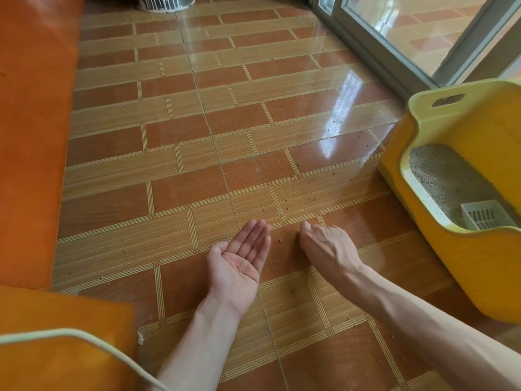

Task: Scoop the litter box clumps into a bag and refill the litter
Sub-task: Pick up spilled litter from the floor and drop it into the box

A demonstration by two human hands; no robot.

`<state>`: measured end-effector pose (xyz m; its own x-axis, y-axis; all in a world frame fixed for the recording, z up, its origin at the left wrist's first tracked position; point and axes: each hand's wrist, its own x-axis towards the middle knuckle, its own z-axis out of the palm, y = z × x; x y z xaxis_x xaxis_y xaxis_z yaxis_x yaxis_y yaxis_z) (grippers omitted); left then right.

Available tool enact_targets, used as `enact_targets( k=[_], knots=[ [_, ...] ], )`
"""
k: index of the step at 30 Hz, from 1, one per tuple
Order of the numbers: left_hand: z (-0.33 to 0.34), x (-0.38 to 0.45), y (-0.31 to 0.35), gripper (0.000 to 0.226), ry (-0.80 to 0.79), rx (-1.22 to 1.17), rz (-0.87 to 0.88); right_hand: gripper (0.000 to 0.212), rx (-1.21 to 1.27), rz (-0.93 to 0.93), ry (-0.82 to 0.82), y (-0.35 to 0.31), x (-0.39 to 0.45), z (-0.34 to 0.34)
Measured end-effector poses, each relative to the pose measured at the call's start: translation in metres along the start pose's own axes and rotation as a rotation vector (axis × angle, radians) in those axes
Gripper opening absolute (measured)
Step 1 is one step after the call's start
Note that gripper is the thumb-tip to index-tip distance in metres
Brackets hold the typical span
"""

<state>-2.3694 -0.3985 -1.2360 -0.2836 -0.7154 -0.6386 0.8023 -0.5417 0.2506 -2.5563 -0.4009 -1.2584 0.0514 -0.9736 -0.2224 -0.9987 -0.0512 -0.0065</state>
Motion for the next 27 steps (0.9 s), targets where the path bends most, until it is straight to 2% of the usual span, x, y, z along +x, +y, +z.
enact_targets(
  k=[7,11,17,20,23,25,27],
  knots=[
    [-0.002,0.003,-0.006,0.056,0.039,0.009,0.040,0.028,0.396,-0.029,0.165,-0.047,-0.036,-0.025],
    [-0.001,0.004,-0.007,0.056,0.035,0.001,-0.025,0.031,0.493,-0.095,0.119,-0.080,-0.046,-0.041],
    [0.003,-0.002,-0.009,0.054,0.015,-0.030,-0.099,0.029,0.430,-0.146,0.118,-0.086,-0.050,-0.047],
    [-0.001,-0.002,-0.004,0.052,0.010,-0.034,-0.116,0.031,0.477,-0.165,0.259,-0.077,-0.053,-0.045],
    [-0.005,-0.005,-0.001,0.054,0.007,0.002,-0.062,0.032,0.497,-0.045,0.474,-0.059,-0.046,-0.035],
    [-0.006,-0.008,0.003,0.056,-0.003,0.003,-0.034,0.031,0.432,0.055,0.460,-0.047,-0.034,-0.025],
    [-0.009,-0.009,0.007,0.056,-0.001,0.000,-0.018,0.031,0.301,0.081,0.341,-0.042,-0.022,-0.014]
  ],
)
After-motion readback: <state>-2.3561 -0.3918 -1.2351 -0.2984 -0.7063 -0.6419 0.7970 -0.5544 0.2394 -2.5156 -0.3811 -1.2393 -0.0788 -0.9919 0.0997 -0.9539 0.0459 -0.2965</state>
